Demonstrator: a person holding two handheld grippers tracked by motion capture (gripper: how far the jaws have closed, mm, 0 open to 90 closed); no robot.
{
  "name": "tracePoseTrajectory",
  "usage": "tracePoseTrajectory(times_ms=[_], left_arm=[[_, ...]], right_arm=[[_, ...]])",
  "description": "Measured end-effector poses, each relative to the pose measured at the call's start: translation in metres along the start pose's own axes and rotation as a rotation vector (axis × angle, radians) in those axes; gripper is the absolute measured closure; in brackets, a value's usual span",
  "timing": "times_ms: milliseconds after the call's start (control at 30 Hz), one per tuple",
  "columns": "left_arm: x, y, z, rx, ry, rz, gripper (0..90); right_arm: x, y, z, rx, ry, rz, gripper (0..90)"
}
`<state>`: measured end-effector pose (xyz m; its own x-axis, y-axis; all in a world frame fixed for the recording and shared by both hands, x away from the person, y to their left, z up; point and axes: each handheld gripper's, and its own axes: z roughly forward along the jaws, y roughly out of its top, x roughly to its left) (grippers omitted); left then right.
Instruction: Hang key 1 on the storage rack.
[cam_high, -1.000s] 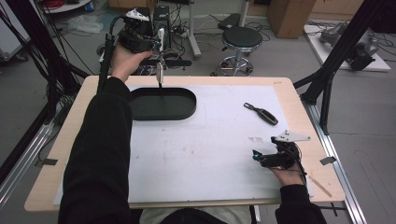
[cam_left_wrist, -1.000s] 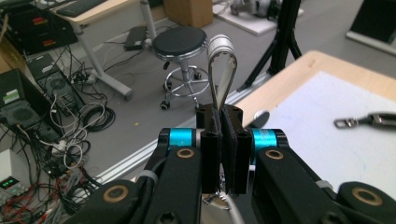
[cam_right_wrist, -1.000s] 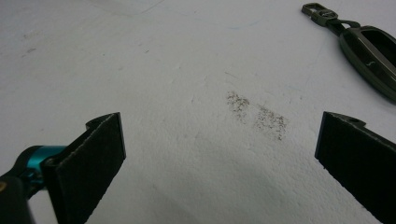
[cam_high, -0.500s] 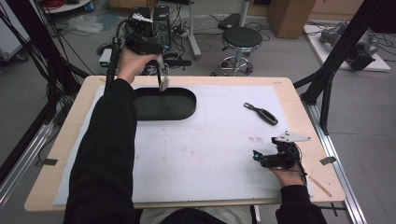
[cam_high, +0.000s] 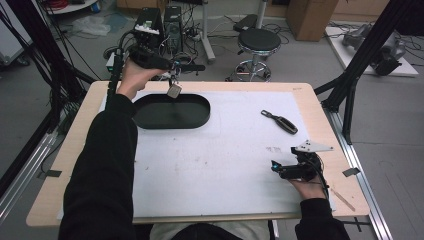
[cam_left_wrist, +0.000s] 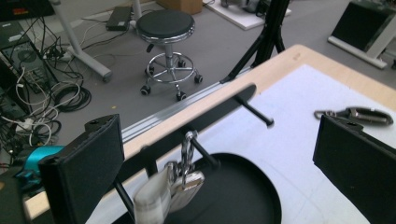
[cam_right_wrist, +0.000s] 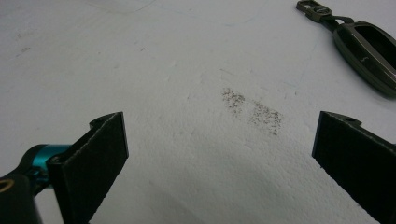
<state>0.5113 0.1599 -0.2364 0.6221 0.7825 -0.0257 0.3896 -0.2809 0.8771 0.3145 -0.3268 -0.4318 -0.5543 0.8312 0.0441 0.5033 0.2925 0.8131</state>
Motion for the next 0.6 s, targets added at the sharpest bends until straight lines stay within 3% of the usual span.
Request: tracePoseTrajectory(times_ms=[600], left_arm=[[-0.007,-0.044,-0.031,-0.019,-0.023,0.036,2.4]], right_arm=[[0.0,0.0,0.0,-0.01,0.007,-0.001,1.8]])
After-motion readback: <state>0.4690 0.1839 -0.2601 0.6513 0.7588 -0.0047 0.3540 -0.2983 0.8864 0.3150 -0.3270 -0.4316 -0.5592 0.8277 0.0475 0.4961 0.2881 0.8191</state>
